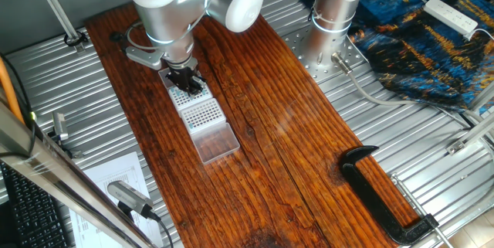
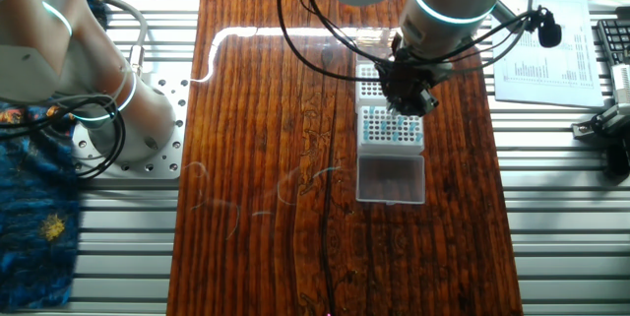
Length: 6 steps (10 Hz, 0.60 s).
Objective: Transfer all medium pipette tips from one holder to another
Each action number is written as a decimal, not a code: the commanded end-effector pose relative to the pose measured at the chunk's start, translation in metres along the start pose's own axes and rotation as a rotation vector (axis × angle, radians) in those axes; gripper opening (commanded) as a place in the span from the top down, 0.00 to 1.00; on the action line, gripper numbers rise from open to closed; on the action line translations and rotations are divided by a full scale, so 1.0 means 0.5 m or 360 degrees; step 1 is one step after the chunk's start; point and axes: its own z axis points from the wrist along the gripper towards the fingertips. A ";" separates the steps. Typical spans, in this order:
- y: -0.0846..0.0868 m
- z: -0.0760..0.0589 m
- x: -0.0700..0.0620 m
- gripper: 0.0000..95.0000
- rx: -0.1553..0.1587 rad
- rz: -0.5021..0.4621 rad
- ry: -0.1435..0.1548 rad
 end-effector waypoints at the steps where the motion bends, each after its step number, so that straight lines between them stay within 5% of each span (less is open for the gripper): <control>1: 0.001 -0.006 0.001 1.00 -0.0004 -0.0002 0.0002; 6: 0.005 -0.039 0.003 1.00 -0.0007 -0.0014 0.0008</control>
